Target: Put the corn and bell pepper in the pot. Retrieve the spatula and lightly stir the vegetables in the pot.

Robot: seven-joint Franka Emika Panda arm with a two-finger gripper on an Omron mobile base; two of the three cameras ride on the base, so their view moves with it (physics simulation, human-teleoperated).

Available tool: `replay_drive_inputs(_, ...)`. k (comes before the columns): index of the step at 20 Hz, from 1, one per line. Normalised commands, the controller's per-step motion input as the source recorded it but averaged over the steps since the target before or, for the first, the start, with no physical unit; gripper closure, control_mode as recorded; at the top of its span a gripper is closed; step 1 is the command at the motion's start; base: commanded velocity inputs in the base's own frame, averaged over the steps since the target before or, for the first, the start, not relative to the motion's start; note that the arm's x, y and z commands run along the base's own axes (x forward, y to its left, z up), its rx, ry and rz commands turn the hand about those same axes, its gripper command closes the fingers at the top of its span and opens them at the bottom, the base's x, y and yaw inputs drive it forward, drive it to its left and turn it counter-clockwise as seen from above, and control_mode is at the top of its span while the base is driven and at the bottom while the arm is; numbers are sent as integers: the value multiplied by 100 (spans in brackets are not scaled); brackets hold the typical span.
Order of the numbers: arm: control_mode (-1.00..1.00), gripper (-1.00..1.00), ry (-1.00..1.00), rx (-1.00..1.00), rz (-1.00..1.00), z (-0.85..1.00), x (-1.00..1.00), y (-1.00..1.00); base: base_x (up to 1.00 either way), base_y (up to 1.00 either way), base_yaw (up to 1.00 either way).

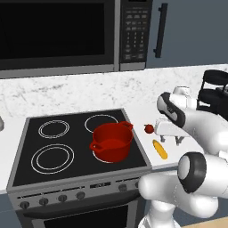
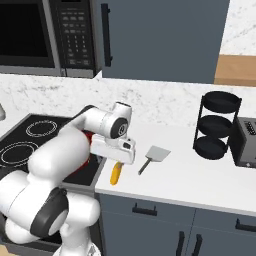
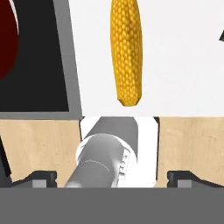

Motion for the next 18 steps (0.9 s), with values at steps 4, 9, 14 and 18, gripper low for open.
replay_drive_inputs(4,-100,-100,0,0,0,-66,26,-20,0,0,0)
replay_drive_inputs(9,-100,-100,-10,1,0,-49,0,3,0,0,0)
replay_drive_inputs(14,-100,-100,-11,4,0,-38,6,2,0,0,0)
replay_drive_inputs(18,-100,-100,-12,2,0,-40,38,1,0,0,0)
